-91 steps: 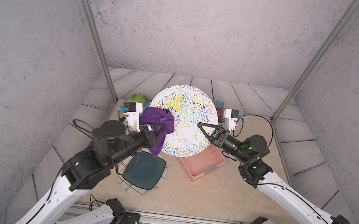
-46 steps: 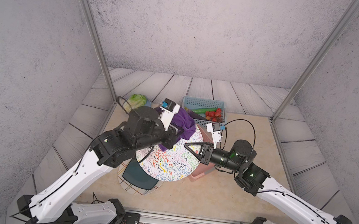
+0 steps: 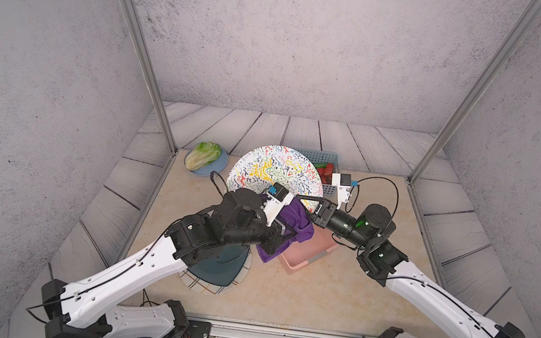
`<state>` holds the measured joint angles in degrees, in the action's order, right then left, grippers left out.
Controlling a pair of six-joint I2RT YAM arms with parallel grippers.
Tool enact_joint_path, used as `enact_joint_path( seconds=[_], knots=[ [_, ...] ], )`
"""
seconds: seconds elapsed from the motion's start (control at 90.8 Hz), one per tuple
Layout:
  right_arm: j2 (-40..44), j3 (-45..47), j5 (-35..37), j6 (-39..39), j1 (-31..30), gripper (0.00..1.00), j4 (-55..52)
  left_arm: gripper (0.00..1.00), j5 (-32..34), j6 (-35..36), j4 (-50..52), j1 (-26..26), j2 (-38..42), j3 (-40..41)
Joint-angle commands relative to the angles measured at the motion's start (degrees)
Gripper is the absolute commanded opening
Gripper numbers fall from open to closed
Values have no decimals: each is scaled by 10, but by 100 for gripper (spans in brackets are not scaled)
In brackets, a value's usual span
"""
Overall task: Wipe the wet plate dry
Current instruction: Wipe the plate with towel.
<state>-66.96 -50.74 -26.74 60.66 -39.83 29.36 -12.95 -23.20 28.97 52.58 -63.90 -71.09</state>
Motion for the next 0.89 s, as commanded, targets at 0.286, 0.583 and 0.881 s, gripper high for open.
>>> enact_joint_path(
  seconds=[0.286, 0.583, 0.881],
  knots=[
    [88, 2, -82, -25, -107, 0, 90, 0, 26, 23, 126, -245, 8, -61],
    [109, 5, -2, 8, -46, 0, 74, 0, -12, 53, 73, -97, -51, -57],
    [133, 87, -21, 217, 110, 0, 309, 0, -352, -426, -361, -405, 113, 125]
  ],
)
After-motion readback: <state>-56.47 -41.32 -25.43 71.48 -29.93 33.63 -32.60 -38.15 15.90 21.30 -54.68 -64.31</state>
